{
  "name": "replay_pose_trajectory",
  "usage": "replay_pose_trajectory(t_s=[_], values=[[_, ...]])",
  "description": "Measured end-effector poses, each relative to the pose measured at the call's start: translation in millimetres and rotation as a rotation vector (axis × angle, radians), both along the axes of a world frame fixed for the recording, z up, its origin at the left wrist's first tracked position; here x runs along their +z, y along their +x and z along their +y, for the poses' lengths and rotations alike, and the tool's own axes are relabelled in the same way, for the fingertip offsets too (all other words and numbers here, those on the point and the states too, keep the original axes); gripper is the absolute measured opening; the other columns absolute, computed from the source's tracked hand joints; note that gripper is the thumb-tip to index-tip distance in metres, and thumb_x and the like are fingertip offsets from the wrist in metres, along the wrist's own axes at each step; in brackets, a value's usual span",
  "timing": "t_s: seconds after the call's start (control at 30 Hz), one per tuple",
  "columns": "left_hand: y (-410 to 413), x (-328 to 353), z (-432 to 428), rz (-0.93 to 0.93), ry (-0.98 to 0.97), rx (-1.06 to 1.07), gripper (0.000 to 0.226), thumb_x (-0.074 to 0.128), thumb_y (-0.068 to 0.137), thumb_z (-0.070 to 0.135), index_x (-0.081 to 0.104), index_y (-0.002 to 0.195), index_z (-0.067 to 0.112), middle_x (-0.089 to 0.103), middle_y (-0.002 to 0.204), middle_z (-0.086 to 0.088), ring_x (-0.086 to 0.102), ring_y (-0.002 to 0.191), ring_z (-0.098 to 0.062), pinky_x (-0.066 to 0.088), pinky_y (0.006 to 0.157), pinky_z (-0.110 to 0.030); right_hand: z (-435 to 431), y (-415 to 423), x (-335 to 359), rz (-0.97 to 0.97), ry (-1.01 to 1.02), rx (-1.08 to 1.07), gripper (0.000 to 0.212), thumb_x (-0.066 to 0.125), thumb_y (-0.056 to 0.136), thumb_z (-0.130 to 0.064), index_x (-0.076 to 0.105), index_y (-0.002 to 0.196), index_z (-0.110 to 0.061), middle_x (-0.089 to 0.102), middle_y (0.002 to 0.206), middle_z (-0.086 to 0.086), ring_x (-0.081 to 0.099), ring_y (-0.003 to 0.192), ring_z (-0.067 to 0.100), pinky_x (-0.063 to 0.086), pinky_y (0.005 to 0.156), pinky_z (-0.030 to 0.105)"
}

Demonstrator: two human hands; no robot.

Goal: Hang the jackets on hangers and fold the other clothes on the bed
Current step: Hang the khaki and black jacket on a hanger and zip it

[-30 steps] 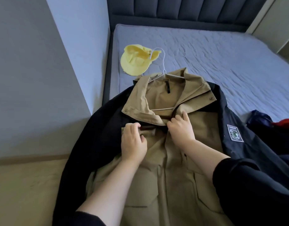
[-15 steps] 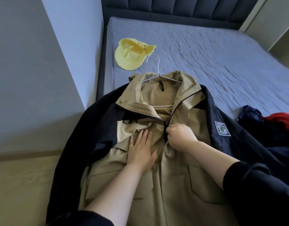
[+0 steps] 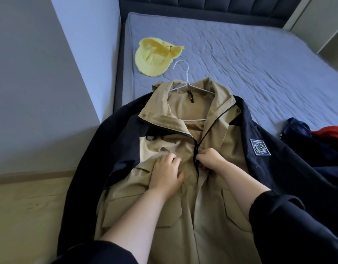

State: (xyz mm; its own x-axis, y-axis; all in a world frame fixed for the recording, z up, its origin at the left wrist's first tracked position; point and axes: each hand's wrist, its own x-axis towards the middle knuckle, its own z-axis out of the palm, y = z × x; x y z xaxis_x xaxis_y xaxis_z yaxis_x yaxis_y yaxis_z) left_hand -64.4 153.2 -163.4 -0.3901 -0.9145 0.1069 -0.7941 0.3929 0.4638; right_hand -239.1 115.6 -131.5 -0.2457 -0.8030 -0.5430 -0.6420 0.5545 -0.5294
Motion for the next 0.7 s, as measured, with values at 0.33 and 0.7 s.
replay_pose_trajectory(t_s=[0.33,0.7], values=[[-19.7,-1.1,2.7,-0.273,0.190,-0.028,0.055,0.053,0.078,0.069,0.059,0.102,0.020,0.056,0.110,-0.001,0.046,0.110,-0.023,0.036,0.088,-0.035,27.9,-8.9,18.2,-0.679,-0.261,-0.408,0.031,0.041,0.088,0.001,0.054,0.060,-0.006,0.057,0.066,0.013,0.050,0.058,0.022,0.038,0.056,0.028],[-14.0,-3.2,17.3,-0.319,0.164,-0.041,0.016,0.049,0.092,0.018,0.061,0.102,0.015,0.056,0.110,-0.006,0.045,0.110,-0.029,0.037,0.087,-0.035,-14.2,21.0,72.6,-0.561,-0.354,-0.378,0.029,0.042,0.084,0.001,0.053,0.060,-0.009,0.051,0.057,0.005,0.045,0.045,0.014,0.039,0.043,0.021]])
